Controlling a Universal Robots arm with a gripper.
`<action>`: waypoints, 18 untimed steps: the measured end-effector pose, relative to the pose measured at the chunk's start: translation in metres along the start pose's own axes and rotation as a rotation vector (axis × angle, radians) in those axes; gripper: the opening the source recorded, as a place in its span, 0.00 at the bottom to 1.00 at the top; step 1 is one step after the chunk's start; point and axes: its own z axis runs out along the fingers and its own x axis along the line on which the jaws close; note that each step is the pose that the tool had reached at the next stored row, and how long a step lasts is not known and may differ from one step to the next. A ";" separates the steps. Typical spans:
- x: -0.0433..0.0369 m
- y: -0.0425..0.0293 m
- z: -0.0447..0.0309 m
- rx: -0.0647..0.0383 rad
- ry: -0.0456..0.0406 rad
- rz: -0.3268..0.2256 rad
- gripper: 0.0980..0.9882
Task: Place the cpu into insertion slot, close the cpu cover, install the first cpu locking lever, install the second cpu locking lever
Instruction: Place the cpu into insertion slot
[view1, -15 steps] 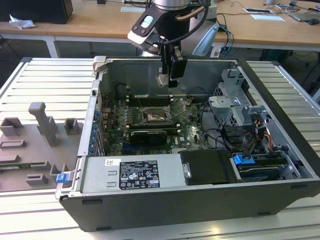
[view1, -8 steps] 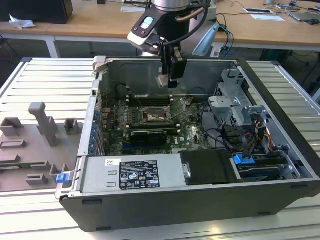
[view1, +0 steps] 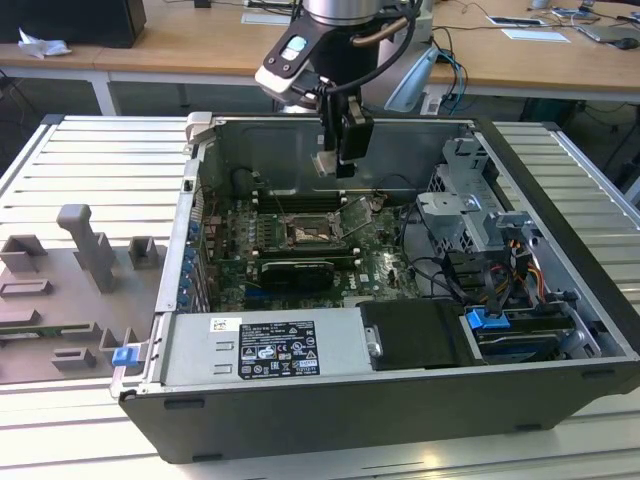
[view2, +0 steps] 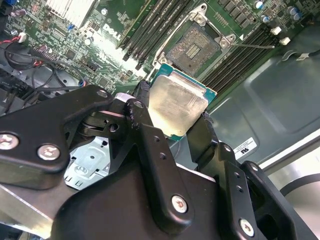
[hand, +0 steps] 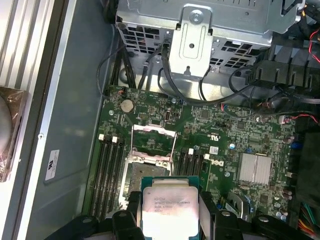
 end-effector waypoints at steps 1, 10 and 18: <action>0.0000 0.0000 0.0004 0.000 0.0000 0.000 0.50; -0.0001 -0.0005 0.0052 0.000 0.0001 0.000 0.50; -0.0002 -0.0009 0.0106 -0.002 -0.0101 0.114 0.50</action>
